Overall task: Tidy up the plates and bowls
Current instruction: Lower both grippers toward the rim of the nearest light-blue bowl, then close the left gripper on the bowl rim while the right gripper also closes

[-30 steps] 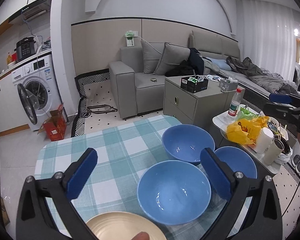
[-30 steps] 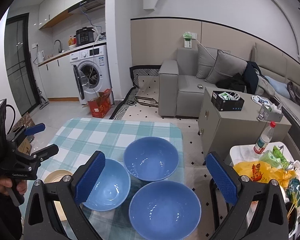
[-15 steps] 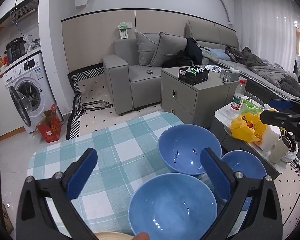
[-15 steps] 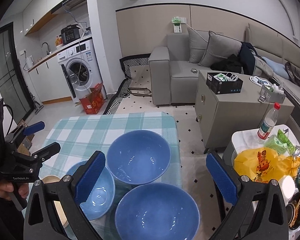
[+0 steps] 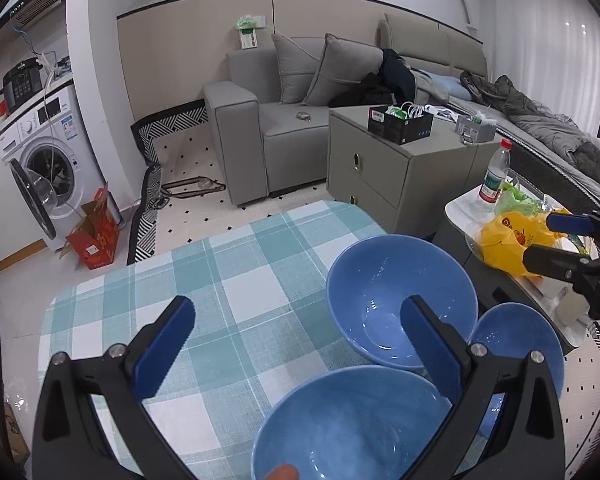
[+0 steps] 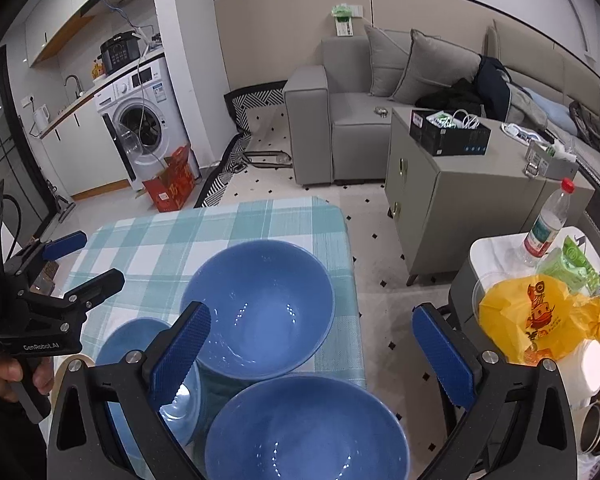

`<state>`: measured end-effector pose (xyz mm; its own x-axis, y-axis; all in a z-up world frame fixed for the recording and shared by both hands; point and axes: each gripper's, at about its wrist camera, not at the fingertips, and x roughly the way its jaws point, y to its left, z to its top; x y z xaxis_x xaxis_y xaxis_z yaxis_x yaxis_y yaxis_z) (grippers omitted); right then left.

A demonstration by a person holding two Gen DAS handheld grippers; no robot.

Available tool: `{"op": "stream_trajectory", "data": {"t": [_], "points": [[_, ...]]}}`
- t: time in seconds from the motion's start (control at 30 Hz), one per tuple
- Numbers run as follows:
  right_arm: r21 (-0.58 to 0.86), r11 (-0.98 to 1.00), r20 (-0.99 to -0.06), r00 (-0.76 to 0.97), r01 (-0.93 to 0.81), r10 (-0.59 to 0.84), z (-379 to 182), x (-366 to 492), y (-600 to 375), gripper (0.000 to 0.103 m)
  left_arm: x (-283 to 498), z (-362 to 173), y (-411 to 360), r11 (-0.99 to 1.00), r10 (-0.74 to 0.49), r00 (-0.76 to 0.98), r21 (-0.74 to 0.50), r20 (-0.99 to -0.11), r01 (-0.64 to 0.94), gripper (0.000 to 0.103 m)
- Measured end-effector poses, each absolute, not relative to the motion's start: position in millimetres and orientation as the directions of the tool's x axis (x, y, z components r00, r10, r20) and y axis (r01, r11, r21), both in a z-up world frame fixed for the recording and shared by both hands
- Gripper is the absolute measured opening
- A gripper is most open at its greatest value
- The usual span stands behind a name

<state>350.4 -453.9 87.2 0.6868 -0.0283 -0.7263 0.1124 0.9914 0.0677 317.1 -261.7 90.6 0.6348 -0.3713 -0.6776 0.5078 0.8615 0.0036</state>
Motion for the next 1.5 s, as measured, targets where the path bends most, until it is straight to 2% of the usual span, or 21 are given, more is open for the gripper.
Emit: {"op": "stream_trajectory", "data": {"t": [0.77,1.1,1.17,1.23,1.37,1.43,1.5], "points": [[0.101,0.983,-0.821,0.571,0.151,-0.003,14.8,402.2,-472.7,0.101,356.2,32.2,-290.8,0.857,-0.302,0.549,0.030,-0.779,0.514,0.103],[0.094,0.984,-0.856,0.517,0.152,0.002,-8.1,414.0,-471.9,0.074,360.4,21.5,-300.9,0.848,-0.291,0.534,0.044,-0.794,0.528,0.102],[0.098,0.984,-0.859,0.512,0.149,0.008,-10.9,414.7,-471.1,0.073,359.8,20.7,-302.0,0.845,-0.293,0.532,0.045,-0.794,0.533,0.101],[0.104,0.984,-0.860,0.510,0.145,0.016,-12.9,415.3,-469.9,0.073,359.0,19.9,-302.6,0.838,-0.301,0.524,0.042,-0.797,0.544,0.093],[0.104,0.985,-0.864,0.503,0.135,0.023,-15.8,416.7,-467.6,0.067,357.1,18.5,-304.0,0.830,-0.313,0.515,0.034,-0.798,0.557,0.089],[0.105,0.986,-0.864,0.502,0.132,0.025,-16.5,416.2,-467.4,0.065,356.2,17.8,-305.0,0.820,-0.329,0.497,0.018,-0.803,0.572,0.075],[0.102,0.987,-0.866,0.499,0.122,0.027,-17.2,416.7,-465.2,0.060,355.8,15.4,-307.3,0.814,-0.332,0.483,0.013,-0.810,0.581,0.066]]}}
